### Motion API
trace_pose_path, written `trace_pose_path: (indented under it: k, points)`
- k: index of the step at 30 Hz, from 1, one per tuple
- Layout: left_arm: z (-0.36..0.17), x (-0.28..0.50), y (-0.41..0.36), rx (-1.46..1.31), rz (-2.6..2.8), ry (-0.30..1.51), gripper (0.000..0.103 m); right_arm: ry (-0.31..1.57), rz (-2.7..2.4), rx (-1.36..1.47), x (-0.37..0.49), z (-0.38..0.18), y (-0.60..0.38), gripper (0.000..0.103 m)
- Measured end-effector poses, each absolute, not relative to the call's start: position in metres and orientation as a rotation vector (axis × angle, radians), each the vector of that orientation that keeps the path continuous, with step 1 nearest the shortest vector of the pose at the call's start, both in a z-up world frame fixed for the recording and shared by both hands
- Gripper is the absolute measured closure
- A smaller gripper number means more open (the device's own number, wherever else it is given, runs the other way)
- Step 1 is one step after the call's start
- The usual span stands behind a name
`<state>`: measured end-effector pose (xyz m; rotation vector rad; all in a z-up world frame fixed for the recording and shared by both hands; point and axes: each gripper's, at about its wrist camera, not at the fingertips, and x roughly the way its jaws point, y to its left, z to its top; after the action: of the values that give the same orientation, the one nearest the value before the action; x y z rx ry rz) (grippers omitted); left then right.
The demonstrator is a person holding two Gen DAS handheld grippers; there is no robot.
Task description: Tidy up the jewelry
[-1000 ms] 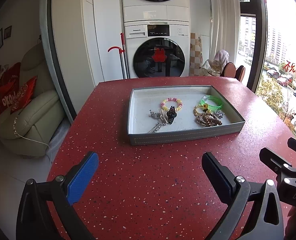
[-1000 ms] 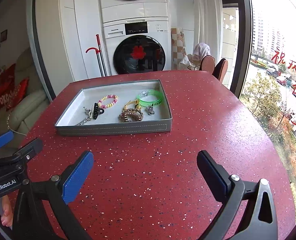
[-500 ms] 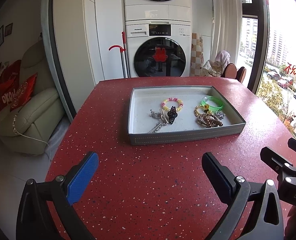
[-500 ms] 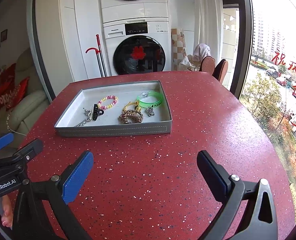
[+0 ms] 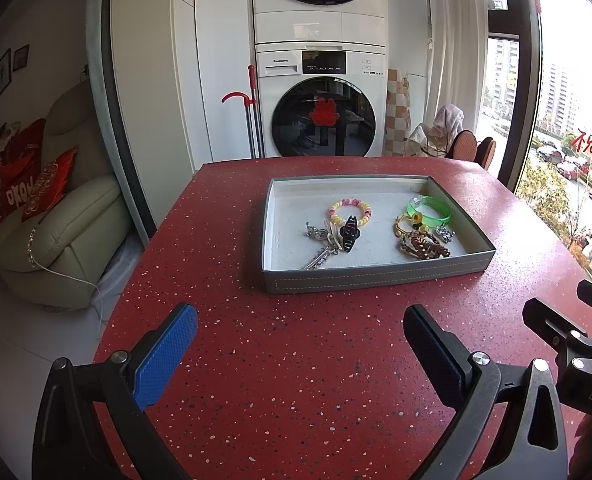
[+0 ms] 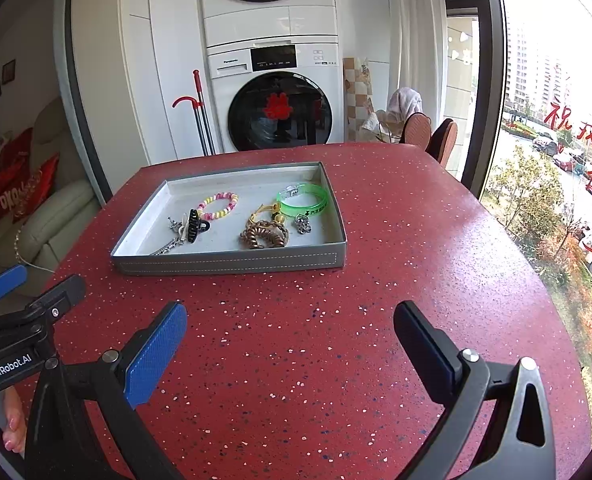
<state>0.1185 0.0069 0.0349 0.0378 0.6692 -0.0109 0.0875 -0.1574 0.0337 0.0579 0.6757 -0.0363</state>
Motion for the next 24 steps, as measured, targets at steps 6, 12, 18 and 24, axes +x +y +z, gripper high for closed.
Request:
trace_pose_path:
  k: [6,12,18,24]
  points:
    - [0.0350,0.1173,0.0059,0.045,-0.008,0.667,0.000,0.675,-0.035,0.060,0.0874,0.0337,-0.1581,0.000]
    - [0.0326,0.1175,0.0054,0.044,-0.011,0.676,0.000,0.675,-0.036,0.059,0.0874,0.0337,-0.1580,0.000]
    - [0.0317,0.1170,0.0048,0.045,-0.012,0.678,0.000,0.675,-0.036,0.059,0.0872,0.0336,-0.1580,0.000]
    - [0.0314,0.1167,0.0041,0.043,-0.013,0.681,0.000,0.675,-0.036,0.060,0.0874,0.0337,-0.1580,0.000]
